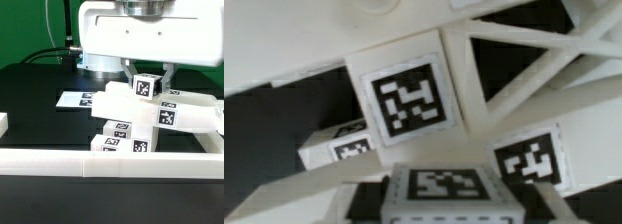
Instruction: Assemble chair
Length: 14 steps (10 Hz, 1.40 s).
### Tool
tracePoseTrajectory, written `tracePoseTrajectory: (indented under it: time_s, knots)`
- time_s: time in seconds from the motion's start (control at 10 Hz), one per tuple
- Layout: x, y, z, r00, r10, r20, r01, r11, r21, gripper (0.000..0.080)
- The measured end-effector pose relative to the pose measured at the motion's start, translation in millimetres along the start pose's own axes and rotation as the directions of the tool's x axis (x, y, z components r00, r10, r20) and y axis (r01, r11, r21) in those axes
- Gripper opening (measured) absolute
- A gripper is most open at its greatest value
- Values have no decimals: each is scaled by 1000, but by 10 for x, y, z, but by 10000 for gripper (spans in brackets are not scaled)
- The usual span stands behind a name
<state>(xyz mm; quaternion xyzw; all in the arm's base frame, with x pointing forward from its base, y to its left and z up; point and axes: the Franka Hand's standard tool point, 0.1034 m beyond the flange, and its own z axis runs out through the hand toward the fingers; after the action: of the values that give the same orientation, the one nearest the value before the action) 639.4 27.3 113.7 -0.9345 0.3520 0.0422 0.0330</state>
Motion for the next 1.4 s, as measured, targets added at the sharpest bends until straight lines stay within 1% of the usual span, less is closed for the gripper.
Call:
tracePoseTrajectory:
  time_s: [0.1, 0.2, 0.3, 0.4, 0.5, 0.6, 0.9, 1.0, 1.1, 1.3, 1.4]
  knots:
    - [1, 2, 0, 1000, -21, 0, 21, 1000, 0, 277]
    - [5, 6, -1, 997, -72, 0, 72, 997, 0, 385]
    - [11, 11, -2, 992, -124, 0, 124, 992, 0, 524]
    - [10, 8, -3, 988, -154, -1, 154, 988, 0, 610]
    - [22, -1, -9, 966, -260, -8, 260, 966, 1, 610]
    - [24, 3, -7, 952, -305, -8, 305, 952, 0, 641]
    - [31, 11, -8, 854, -520, -8, 520, 854, -3, 648]
    - [52, 33, -12, 771, -636, -6, 636, 771, -27, 648]
    - [70, 45, -11, 690, -724, -1, 723, 690, -37, 648]
    - [91, 65, 10, 573, -820, 10, 819, 572, -46, 648]
    - [93, 58, 11, 508, -861, 12, 860, 507, -54, 648]
